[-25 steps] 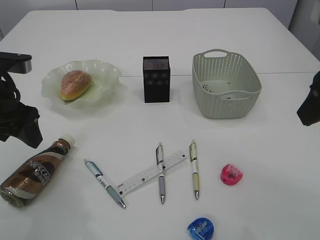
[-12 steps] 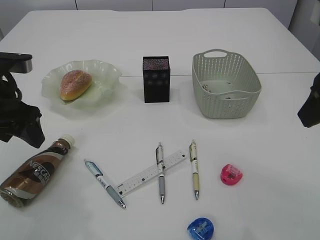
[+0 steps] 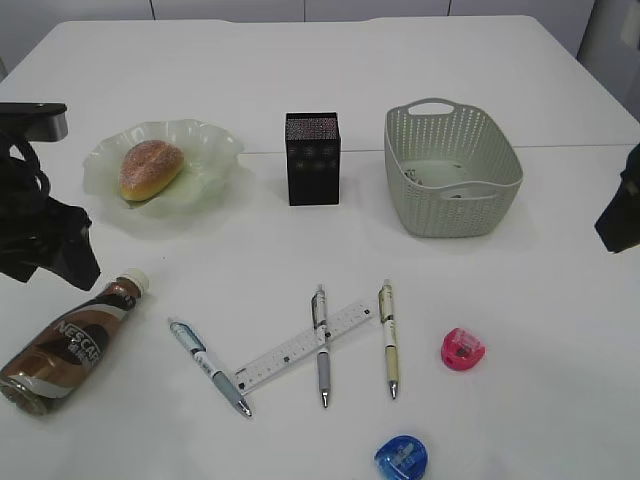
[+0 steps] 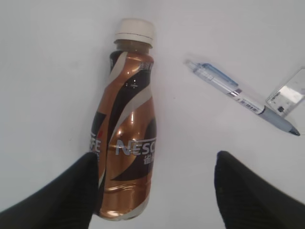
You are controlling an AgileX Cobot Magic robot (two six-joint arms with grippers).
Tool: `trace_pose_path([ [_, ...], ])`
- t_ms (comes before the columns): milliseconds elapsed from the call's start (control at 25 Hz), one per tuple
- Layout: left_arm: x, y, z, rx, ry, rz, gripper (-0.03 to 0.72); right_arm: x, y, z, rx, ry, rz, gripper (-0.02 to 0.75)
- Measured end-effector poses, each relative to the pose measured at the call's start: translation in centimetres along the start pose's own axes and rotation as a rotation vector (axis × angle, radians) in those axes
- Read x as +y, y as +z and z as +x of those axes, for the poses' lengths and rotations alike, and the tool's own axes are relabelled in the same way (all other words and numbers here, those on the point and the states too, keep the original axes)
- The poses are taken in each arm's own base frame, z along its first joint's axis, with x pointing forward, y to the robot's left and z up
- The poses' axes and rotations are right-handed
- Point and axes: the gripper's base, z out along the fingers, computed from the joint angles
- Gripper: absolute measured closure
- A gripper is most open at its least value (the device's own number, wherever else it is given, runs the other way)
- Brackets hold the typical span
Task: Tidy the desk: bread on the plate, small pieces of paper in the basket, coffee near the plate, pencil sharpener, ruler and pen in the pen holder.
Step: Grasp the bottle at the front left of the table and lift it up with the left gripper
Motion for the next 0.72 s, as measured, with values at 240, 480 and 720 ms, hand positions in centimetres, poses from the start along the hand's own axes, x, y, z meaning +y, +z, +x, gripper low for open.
trace_pose_path([
  [240,-0.07,0.00,0.04,0.004,-0.006,0.008,0.137,-0.01,0.00,-0.01,-0.001,-0.001,0.002,0.251],
  [480,0.08,0.00,0.08,0.009,0.007,-0.008,0.137,-0.01,0.00,-0.01,-0.001,-0.002,0.002,0.251],
  [720,0.11,0.07,-0.08,-0.006,0.008,-0.011,0.110,0.00,0.00,0.10,0.011,-0.002,0.000,0.251],
])
